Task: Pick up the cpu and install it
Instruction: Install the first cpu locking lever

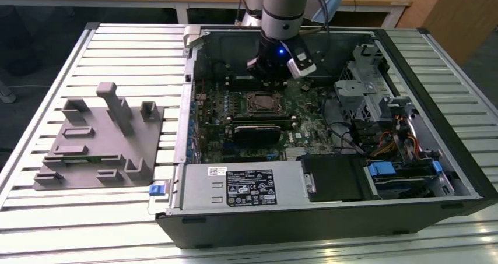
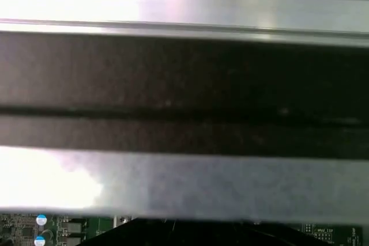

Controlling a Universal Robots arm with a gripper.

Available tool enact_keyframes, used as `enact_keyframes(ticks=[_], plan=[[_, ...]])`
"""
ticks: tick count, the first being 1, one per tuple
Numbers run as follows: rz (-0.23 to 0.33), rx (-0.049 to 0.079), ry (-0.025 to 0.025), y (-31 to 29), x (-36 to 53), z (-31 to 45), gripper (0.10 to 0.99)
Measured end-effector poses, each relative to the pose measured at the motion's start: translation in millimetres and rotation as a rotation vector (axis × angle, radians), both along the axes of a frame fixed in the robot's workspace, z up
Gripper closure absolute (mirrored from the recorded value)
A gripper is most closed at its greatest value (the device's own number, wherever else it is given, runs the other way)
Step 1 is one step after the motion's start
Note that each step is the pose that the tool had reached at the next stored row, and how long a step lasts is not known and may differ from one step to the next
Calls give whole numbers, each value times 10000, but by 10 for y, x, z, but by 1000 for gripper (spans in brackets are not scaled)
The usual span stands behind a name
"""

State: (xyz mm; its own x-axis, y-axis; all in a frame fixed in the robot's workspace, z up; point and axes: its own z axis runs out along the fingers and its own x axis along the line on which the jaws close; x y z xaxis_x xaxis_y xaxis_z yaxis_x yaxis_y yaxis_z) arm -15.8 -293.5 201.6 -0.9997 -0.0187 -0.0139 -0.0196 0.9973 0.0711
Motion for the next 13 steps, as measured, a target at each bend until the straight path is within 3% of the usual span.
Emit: enact_keyframes(ticks=[3, 6, 10, 13], plan=[[-1, -192, 3, 0, 0, -20, 980], [0, -254, 7, 4, 0, -33, 980], [0, -242, 2, 17, 0, -42, 980], [0, -100, 1, 18, 0, -43, 980]])
